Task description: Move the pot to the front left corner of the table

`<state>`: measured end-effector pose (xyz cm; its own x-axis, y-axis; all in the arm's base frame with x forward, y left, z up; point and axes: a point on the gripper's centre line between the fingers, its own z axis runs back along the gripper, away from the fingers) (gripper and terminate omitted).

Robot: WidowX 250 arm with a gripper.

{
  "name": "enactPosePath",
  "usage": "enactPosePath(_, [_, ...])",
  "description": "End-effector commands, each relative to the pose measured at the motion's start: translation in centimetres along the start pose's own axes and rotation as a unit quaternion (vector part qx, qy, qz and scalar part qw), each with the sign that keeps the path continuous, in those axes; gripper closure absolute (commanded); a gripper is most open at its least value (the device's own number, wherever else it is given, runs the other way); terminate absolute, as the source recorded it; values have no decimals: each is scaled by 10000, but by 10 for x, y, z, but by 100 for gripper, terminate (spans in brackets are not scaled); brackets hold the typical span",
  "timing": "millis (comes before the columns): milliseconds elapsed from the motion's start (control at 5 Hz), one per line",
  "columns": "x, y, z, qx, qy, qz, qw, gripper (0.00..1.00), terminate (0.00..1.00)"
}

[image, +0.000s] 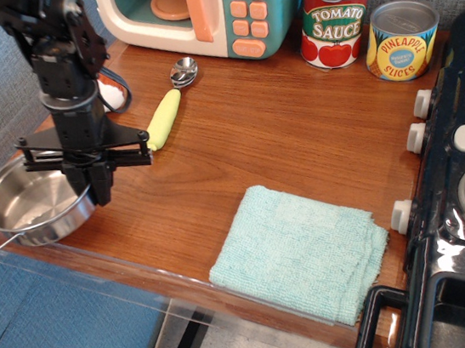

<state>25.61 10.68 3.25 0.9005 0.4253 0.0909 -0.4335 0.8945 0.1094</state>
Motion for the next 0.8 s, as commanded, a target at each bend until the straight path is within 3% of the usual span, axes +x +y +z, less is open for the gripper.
enactPosePath(0, [19,0,-7,74,-38,97,9999,100,0])
enactPosePath(400, [28,0,-12,120,-43,129,9998,100,0])
enactPosePath(600, [26,-8,7,-144,-224,190,9995,0,0])
